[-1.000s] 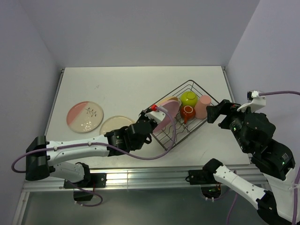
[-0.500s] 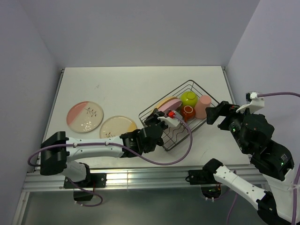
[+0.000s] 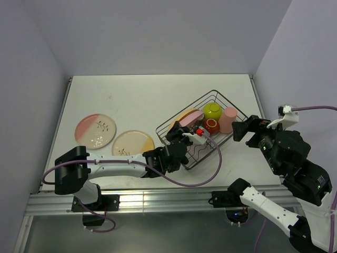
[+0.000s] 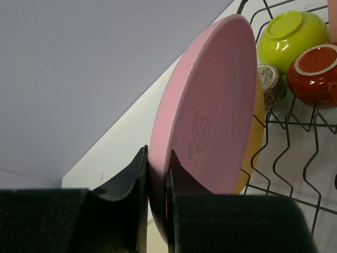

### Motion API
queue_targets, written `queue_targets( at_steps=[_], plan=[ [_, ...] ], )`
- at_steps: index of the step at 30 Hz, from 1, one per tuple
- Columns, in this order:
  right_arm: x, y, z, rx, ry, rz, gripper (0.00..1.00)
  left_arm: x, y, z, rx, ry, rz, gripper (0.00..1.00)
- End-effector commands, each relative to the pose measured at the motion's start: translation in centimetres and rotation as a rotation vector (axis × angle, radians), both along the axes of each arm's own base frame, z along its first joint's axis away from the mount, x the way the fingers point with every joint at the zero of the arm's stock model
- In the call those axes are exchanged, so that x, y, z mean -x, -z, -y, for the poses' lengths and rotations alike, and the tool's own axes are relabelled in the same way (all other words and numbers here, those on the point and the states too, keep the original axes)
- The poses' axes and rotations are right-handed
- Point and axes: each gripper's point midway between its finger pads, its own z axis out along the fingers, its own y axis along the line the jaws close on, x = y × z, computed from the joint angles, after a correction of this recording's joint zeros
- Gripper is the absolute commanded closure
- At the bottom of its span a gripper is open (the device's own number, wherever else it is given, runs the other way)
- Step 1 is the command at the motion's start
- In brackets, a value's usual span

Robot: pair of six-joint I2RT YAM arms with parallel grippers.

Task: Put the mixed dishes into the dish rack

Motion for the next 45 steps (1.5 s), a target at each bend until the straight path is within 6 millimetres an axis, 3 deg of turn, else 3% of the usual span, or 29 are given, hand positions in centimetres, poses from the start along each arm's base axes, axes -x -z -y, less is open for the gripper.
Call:
queue_targets(
  at_steps=[1,17,22,37,40,45],
  plan=[
    [0.1,-0.4,0.1,-0.012,0.003,0.019,0.01,0.1,-2.4,0.5,0.085,-0.004,0.035,1.0],
    [0.2,-0.5,0.1,-0.022,0.001,0.024,0.0,0.3,1.2,2.7,0.036,0.06,-0.024,1.0],
    [0.2,-0.5,0.1,-0.021,-0.001,0.024,0.0,0.0,1.5,3.2,0.047,0.066,-0.048,1.0],
    [0.2,-0.3,0.1,-0.016,-0.004,0.018,0.0,-2.8,3.8,3.7,0.061,0.005,-0.179,0.97],
    [0.3,-0.4,0.1,-0.019,-0.004,0.023,0.0,-3.3,4.3,3.6,0.052,-0.003,-0.194,0.87],
    [0.2,-0.2,0.1,-0.015,-0.004,0.016,0.0,-3.8,4.7,3.0,0.058,-0.031,-0.196,0.47]
  ],
)
